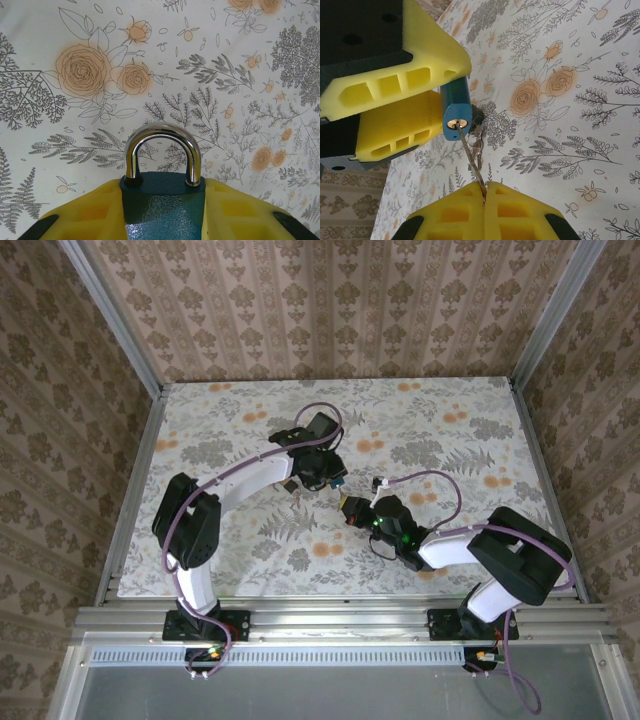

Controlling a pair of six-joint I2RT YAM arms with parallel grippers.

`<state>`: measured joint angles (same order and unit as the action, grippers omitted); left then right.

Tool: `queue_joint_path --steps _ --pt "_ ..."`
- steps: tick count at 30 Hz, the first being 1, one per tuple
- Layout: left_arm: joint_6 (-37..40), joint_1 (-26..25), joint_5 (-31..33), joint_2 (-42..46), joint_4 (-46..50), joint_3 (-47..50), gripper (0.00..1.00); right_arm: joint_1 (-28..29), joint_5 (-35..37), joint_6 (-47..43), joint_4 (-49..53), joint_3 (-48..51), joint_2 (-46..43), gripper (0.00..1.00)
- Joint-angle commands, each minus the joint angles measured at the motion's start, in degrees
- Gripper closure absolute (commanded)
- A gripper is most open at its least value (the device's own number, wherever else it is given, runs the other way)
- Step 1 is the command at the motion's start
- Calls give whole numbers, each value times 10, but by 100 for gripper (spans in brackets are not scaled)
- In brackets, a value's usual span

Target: Unlock with the key

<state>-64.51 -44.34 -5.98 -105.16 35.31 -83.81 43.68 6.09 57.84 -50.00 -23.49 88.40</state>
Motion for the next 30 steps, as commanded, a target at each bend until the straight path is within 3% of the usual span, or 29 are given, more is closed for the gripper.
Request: queue_joint_path --steps 1,30 --pt "0 -14 5 3 26 -24 76 1 43 16 18 -15 -14 100" --pt "5 -33 20 -20 47 -50 77 5 69 19 59 -17 -53 100"
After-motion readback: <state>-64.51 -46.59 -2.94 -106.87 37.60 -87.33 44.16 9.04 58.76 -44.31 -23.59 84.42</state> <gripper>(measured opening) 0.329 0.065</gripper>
